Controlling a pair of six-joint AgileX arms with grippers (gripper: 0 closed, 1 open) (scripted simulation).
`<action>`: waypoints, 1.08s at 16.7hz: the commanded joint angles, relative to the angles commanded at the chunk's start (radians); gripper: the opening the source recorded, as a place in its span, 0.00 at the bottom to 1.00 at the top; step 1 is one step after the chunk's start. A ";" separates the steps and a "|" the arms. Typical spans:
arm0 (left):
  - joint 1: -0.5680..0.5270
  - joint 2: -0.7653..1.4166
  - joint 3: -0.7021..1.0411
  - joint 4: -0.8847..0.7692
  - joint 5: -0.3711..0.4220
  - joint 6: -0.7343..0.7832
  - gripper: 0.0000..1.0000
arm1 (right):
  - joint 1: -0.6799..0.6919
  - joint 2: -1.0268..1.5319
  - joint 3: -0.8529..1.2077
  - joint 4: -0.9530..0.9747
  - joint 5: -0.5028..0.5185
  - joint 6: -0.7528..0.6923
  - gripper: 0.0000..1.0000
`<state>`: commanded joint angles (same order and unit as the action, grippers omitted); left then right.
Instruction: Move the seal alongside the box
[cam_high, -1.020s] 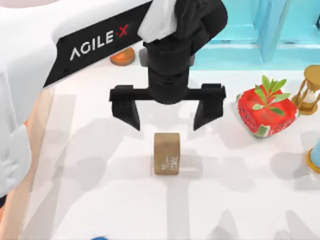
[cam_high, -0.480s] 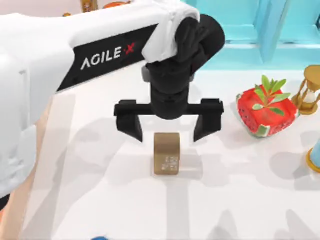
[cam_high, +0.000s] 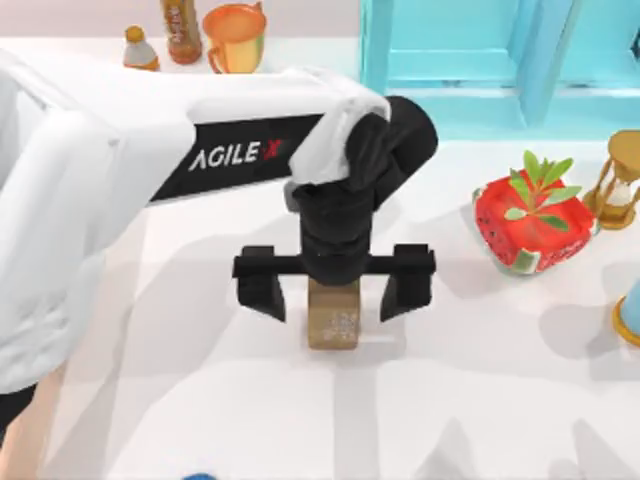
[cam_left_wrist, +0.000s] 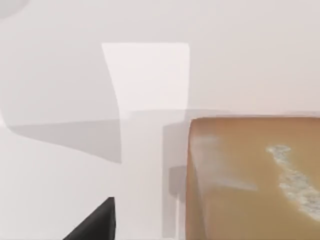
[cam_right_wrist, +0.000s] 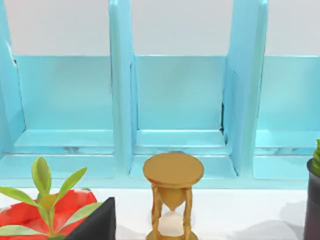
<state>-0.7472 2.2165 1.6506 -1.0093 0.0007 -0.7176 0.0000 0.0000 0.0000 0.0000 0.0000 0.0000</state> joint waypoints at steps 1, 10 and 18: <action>0.000 0.000 0.000 0.000 0.000 0.000 1.00 | 0.000 0.000 0.000 0.000 0.000 0.000 1.00; 0.000 0.000 0.000 0.000 0.000 0.000 0.40 | 0.000 0.000 0.000 0.000 0.000 0.000 1.00; 0.000 0.000 0.000 0.000 0.000 0.000 0.00 | 0.000 0.000 0.000 0.000 0.000 0.000 1.00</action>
<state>-0.7472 2.2165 1.6506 -1.0093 0.0007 -0.7176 0.0000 0.0000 0.0000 0.0000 0.0000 0.0000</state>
